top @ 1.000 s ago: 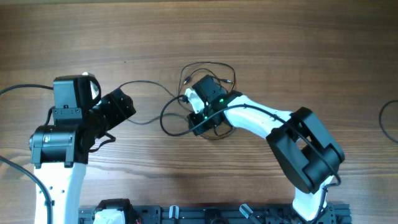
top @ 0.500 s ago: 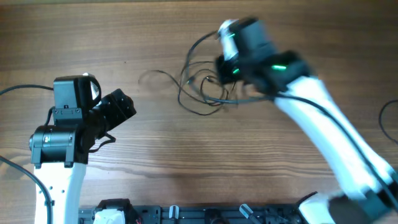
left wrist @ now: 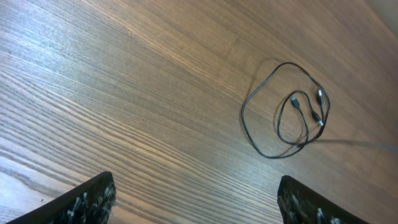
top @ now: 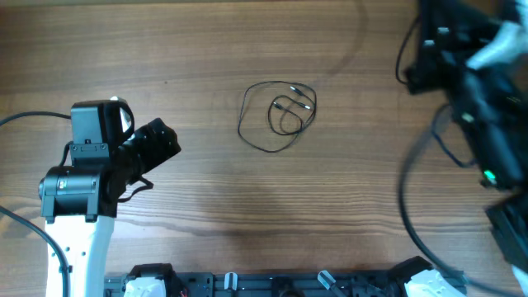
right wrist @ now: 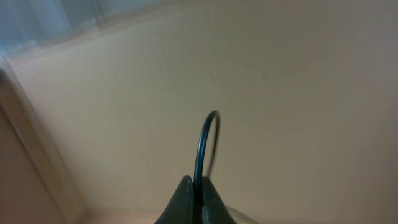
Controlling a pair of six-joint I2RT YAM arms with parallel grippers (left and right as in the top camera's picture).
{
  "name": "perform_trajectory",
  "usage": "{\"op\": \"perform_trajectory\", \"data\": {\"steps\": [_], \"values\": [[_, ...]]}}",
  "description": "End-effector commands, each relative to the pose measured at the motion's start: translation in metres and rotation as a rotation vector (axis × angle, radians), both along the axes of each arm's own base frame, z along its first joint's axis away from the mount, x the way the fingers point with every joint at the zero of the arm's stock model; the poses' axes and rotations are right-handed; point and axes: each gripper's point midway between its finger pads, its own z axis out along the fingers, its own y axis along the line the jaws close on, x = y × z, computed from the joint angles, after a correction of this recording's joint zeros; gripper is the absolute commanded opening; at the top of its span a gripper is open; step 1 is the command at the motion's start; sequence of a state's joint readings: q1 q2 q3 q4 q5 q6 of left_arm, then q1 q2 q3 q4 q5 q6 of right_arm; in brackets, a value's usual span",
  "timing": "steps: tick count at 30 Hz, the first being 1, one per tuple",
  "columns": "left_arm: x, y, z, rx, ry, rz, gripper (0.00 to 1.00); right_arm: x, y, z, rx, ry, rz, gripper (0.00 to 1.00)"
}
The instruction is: Untangle cables
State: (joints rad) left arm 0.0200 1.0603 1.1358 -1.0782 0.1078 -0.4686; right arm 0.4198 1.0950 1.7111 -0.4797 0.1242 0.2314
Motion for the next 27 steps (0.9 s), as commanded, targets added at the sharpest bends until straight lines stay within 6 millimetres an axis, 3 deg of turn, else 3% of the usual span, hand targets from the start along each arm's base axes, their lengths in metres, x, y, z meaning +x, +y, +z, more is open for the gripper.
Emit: {"op": "perform_trajectory", "data": {"steps": [1, 9, 13, 16, 21, 25, 27], "values": [[0.000, -0.001, -0.001, -0.002, 0.001, -0.020, 0.85, -0.036, -0.020, 0.051, 0.090, -0.180, -0.020, 0.04], [-0.001, -0.002, -0.002, -0.001, 0.005, -0.022, 0.85, -0.078, -0.037, 0.112, 0.206, -0.437, -0.006, 0.04], [-0.002, -0.016, 0.001, -0.022, -0.012, -0.150, 0.84, -0.063, -0.030, 0.091, 0.162, -0.344, -0.007, 0.04], [-0.003, -0.026, 0.002, -0.043, -0.025, -0.226, 0.84, -0.031, -0.016, 0.037, 0.062, -0.128, -0.009, 0.04], [-0.005, -0.028, 0.002, -0.050, -0.018, -0.234, 0.83, 0.015, 0.004, -0.094, -0.152, 0.350, -0.012, 0.04], [-0.006, -0.028, 0.001, -0.050, -0.016, -0.234, 0.84, 0.026, 0.008, -0.215, -0.356, 0.798, -0.018, 0.04], [-0.006, -0.028, 0.001, -0.050, -0.016, -0.234, 0.84, 0.023, 0.007, -0.263, -0.443, 0.991, -0.018, 0.04]]}}
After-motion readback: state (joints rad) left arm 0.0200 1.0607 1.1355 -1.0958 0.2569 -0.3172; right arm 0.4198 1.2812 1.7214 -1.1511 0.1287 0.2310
